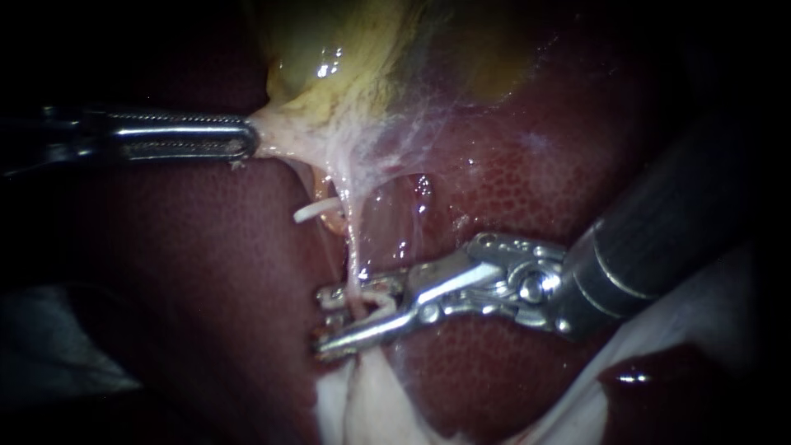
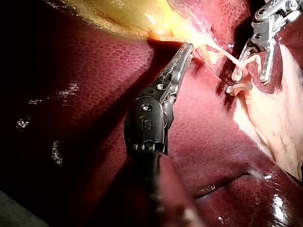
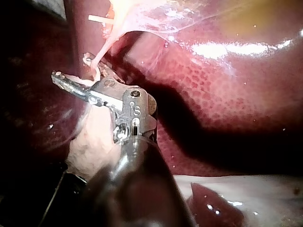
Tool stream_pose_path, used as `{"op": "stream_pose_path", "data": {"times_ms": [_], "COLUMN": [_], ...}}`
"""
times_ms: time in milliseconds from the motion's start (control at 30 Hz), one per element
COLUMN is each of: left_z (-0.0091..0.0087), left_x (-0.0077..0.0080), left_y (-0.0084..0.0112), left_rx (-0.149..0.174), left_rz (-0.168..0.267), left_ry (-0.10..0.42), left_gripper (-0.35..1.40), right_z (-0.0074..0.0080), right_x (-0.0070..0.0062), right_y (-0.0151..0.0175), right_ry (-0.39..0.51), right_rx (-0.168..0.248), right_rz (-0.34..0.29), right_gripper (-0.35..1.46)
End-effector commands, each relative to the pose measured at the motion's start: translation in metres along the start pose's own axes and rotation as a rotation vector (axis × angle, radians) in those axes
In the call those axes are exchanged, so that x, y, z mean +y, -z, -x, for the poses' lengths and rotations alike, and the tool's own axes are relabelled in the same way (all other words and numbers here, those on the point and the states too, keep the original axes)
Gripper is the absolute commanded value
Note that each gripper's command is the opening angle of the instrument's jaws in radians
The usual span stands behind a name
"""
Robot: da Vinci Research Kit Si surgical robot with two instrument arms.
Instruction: Clipping first clip right tube
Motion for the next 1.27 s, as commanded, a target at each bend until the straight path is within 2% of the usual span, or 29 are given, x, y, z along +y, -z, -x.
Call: {"op": "stream_pose_path", "data": {"times_ms": [33,200,400,700,800,1267], "left_z": [0.0,0.0,0.0,0.0,0.0,0.0], "left_x": [0.0,0.0,0.0,0.0,0.0,0.0], "left_y": [0.0,0.0,-0.0001,-0.0001,-0.0001,-0.0002], "left_rx": [0.0,0.0,0.0,0.0,0.0,0.0], "left_rz": [0.0,0.0,0.0,0.0,0.0,-0.001], "left_ry": [0.0,0.0,0.0,0.0,0.0,0.0], "left_gripper": [-0.35,-0.35,-0.35,-0.35,-0.35,-0.35], "right_z": [0.0,0.0,0.0003,0.0005,0.0005,0.001], "right_x": [-0.0001,-0.0002,-0.0003,-0.0004,-0.0004,-0.0003], "right_y": [-0.0001,-0.0001,0.0001,0.0004,0.0006,0.0009], "right_ry": [0.001,0.005,-0.022,-0.042,-0.059,-0.062], "right_rx": [-0.001,-0.008,-0.027,-0.035,-0.037,-0.039], "right_rz": [-0.001,-0.017,-0.042,-0.052,-0.054,-0.06], "right_gripper": [0.49,0.45,0.28,-0.13,-0.35,-0.35]}}
